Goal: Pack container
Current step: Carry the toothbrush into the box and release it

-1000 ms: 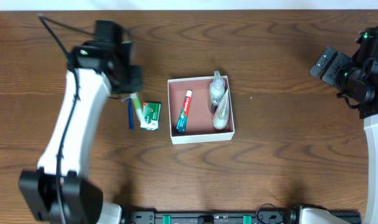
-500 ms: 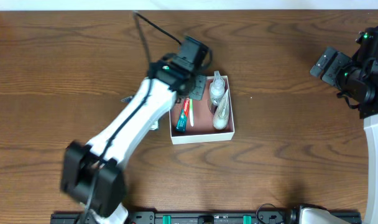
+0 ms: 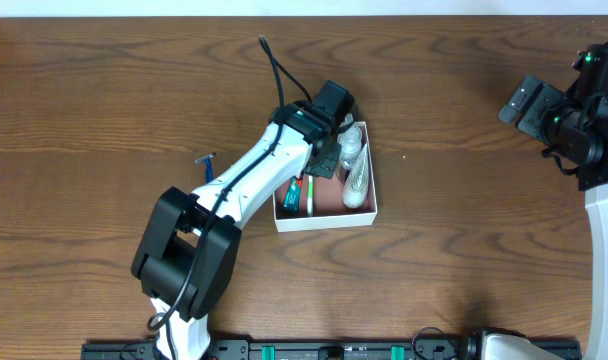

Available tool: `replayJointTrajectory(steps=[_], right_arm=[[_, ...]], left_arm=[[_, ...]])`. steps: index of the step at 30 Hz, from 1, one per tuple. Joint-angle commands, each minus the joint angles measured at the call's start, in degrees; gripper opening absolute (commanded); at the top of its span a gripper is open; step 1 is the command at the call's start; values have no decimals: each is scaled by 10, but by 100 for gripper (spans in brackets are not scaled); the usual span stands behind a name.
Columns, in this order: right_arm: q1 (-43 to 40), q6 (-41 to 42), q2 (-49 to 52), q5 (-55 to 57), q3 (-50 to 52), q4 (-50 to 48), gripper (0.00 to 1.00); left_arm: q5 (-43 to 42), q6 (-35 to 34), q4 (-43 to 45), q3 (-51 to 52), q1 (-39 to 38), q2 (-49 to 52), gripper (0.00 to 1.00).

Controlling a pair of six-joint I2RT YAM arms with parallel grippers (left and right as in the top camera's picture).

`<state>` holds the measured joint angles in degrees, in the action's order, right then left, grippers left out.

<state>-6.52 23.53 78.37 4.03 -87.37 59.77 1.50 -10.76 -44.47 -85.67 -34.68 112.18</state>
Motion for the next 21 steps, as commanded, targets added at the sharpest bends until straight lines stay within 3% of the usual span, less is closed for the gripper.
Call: replayJointTrajectory(steps=[1,9,18,21], right_arm=[[-2,7,1,0,-6,1,99],[-2,7,1,0,-6,1,99],[-2,7,1,0,-6,1,99],[-2,7,1,0,-6,1,99]], left_arm=[[-14,-10,0,0,-14,-1,8],[-4,-10,-3,-2,-4,-6,37],[0,-9,-83,-47,39,-108,40],[58,-9,-107,-47,66,-167,47]])
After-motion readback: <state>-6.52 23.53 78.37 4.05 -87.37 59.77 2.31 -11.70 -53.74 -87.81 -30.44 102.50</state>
